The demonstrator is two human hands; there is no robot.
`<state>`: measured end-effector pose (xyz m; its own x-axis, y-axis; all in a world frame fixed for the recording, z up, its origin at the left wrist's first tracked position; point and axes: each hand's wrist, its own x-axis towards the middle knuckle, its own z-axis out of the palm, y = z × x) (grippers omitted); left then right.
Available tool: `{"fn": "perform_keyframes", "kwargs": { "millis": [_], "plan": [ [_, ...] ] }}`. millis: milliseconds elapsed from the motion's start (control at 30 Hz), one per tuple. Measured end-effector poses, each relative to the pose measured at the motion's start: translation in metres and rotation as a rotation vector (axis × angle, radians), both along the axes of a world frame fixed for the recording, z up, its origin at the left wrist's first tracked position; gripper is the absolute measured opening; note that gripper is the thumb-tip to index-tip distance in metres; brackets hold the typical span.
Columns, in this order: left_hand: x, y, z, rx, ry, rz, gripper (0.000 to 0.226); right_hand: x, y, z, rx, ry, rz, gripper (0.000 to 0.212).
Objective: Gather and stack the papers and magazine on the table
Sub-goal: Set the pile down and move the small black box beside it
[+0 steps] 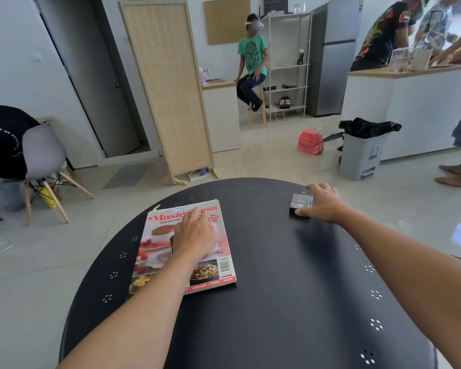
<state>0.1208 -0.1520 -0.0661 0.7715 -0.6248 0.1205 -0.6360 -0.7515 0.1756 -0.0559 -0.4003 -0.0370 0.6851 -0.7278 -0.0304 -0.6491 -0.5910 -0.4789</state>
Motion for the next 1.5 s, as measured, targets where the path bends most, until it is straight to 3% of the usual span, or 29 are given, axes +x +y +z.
{"fn": "perform_keyframes", "kwargs": {
  "millis": [367, 633, 867, 1100, 1500],
  "plan": [
    [0.002, -0.002, -0.028, -0.098, -0.019, -0.019, 0.044, 0.012, -0.026, -0.012, 0.025, 0.085, 0.067, 0.100],
    [0.002, -0.003, -0.030, -0.114, -0.049, -0.021, 0.041, 0.023, -0.029, -0.014, 0.072, 0.068, 0.120, 0.091],
    [0.002, -0.002, -0.030, -0.141, -0.025, -0.015, 0.038, 0.033, 0.005, 0.003, 0.038, -0.024, 0.310, 0.092],
    [0.000, -0.001, -0.029, -0.182, -0.007, -0.011, 0.029, 0.051, 0.054, 0.005, 0.103, 0.021, 0.527, 0.088],
    [0.003, -0.001, -0.032, -0.172, -0.024, -0.024, 0.038, 0.055, 0.080, -0.015, 0.150, 0.009, 0.560, 0.088]
  ]
}}
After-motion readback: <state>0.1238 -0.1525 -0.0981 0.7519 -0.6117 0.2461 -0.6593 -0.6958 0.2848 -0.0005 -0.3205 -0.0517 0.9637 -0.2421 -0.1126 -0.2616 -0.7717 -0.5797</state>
